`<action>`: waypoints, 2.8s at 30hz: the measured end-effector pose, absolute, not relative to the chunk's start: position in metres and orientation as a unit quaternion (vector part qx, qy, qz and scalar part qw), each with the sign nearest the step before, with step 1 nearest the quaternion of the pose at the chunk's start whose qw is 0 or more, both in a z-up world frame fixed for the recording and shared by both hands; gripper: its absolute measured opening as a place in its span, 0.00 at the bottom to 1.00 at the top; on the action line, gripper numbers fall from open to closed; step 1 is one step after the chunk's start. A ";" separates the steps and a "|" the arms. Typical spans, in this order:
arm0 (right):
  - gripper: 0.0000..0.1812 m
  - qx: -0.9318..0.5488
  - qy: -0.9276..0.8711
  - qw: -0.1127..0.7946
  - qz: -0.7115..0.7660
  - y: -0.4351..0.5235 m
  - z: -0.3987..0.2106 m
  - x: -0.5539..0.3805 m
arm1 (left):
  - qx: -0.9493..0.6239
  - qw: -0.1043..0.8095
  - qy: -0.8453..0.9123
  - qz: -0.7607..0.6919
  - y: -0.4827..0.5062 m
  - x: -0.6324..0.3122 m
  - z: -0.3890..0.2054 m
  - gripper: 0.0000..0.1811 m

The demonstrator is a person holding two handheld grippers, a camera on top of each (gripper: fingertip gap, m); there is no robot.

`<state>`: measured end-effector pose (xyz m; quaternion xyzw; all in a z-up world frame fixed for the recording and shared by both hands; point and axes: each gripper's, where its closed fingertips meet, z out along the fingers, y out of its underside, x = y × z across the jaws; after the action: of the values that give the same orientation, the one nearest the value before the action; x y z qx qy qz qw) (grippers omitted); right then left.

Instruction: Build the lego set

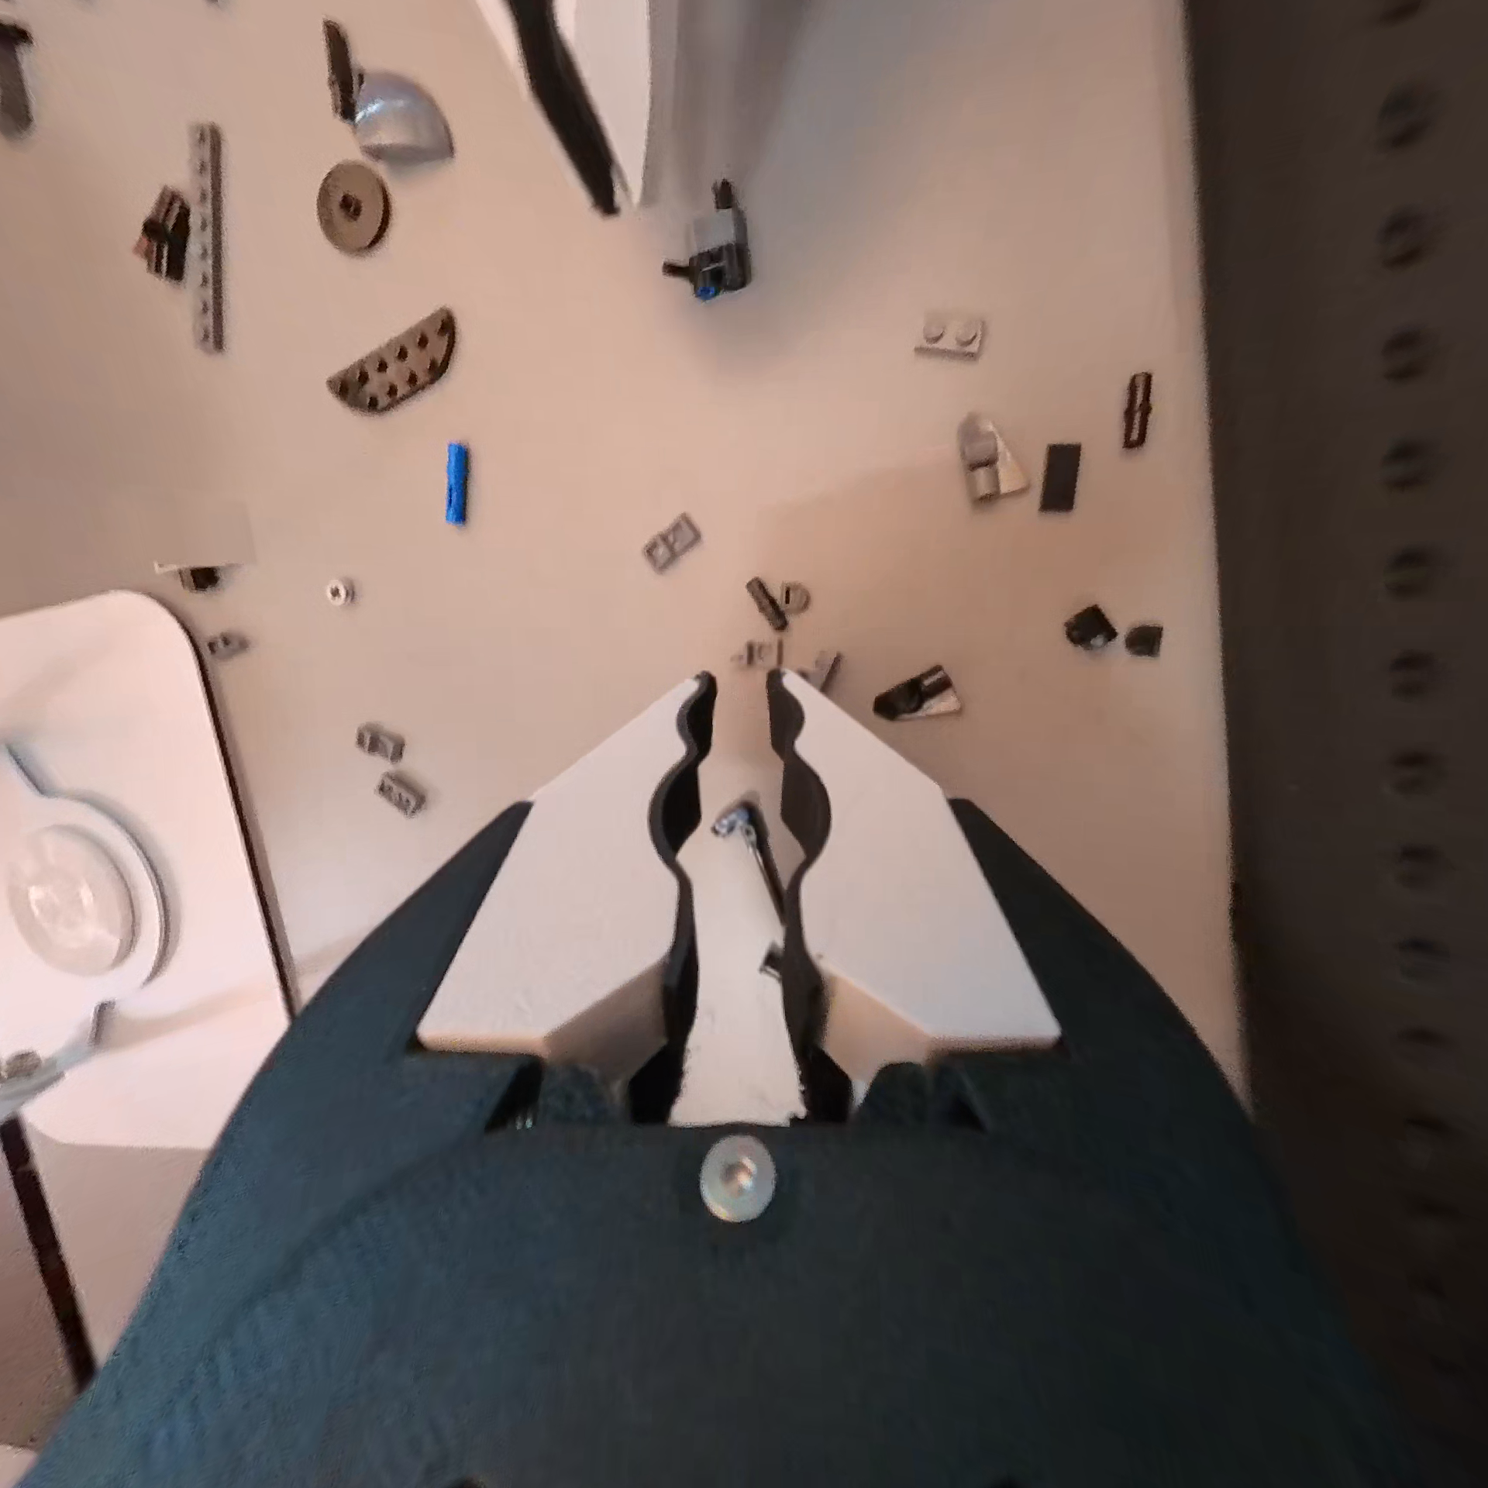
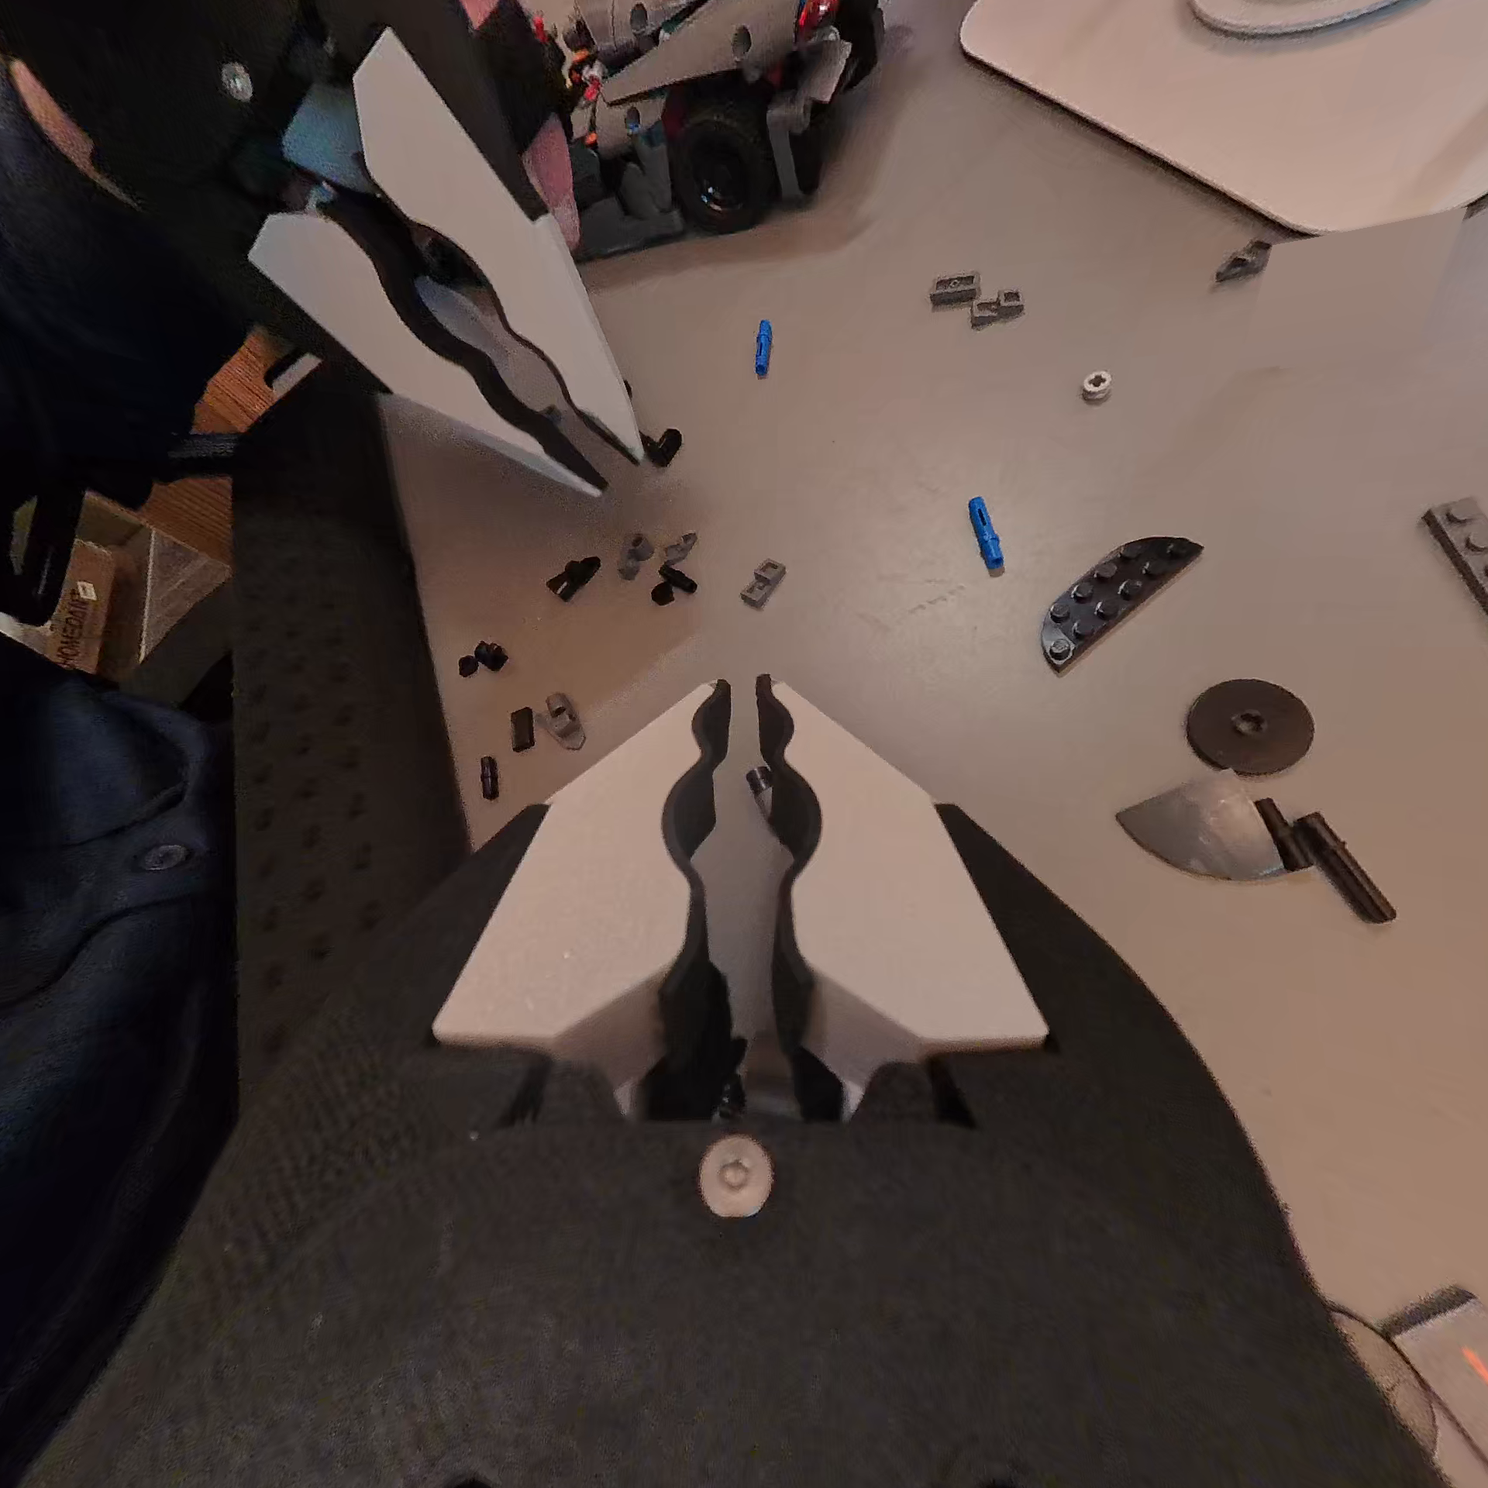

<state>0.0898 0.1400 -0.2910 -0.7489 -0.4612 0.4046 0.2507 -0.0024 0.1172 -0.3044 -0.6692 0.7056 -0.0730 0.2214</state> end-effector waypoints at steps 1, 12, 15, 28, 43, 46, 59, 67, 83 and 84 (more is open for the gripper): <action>0.02 -0.747 -0.461 0.252 0.407 0.140 -0.290 0.090 | -0.678 0.221 0.696 -0.086 0.116 -0.007 -0.301 0.06; 0.02 -0.735 -0.471 0.272 0.405 0.138 -0.285 0.090 | -0.712 0.204 0.668 -0.072 0.095 -0.055 -0.296 0.06; 0.02 -0.736 -0.471 0.275 0.400 0.139 -0.286 0.092 | -0.726 0.218 0.650 -0.061 0.099 -0.067 -0.290 0.06; 0.02 -0.719 -0.488 0.293 0.399 0.136 -0.281 0.092 | -0.785 0.207 0.584 -0.025 0.086 -0.140 -0.292 0.05; 0.05 -0.664 -0.590 0.284 0.361 0.104 -0.291 0.074 | -0.708 0.232 0.649 -0.154 0.047 -0.039 -0.305 0.05; 0.04 -0.664 -0.588 0.286 0.364 0.105 -0.290 0.075 | -0.695 0.229 0.662 -0.161 0.041 -0.013 -0.313 0.06; 0.04 -0.658 -0.594 0.290 0.362 0.103 -0.289 0.076 | -0.703 0.195 0.658 -0.189 0.031 0.012 -0.335 0.06; 0.03 -0.650 -0.600 0.293 0.362 0.100 -0.287 0.074 | -0.699 0.210 0.658 -0.184 0.034 0.017 -0.336 0.03; 0.09 -0.465 -0.749 0.424 0.207 0.058 -0.278 0.048 | -0.706 0.217 0.522 -0.426 0.054 0.048 -0.283 0.03; 0.09 -0.456 -0.754 0.433 0.187 0.059 -0.278 0.048 | -0.705 0.213 0.514 -0.440 0.055 0.049 -0.281 0.03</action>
<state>0.0475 0.0591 -0.2784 -0.4561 -0.7544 0.1870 0.4335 0.0494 0.0554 -0.2812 -0.7051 0.5139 -0.4396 0.2131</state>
